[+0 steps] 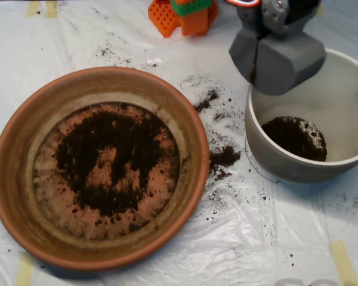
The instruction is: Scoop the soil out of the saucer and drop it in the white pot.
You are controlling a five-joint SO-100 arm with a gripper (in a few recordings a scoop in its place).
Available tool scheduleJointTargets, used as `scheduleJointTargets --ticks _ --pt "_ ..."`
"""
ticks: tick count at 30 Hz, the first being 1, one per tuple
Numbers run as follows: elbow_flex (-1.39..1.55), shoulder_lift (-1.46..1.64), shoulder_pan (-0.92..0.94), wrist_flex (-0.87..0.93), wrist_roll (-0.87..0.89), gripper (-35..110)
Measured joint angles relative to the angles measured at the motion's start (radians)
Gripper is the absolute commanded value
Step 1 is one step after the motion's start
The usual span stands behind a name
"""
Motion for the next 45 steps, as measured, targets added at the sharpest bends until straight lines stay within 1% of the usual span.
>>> scheduleJointTargets --ticks 6,9,13,17,22,37,41,45 --pt "-0.184 -0.109 -0.078 0.066 0.008 1" --pt "-0.209 -0.118 -0.078 0.077 0.008 16" --pt "-0.216 -0.118 -0.097 0.089 -0.005 32" --pt "-0.218 -0.118 -0.094 0.106 -0.008 38" --pt "-0.218 -0.118 -0.094 0.112 -0.008 40" --pt "-0.170 -0.114 -0.107 0.100 0.000 38" --pt "-0.170 -0.107 -0.072 0.089 0.035 39" --pt "-0.170 -0.066 0.008 0.087 0.086 40"
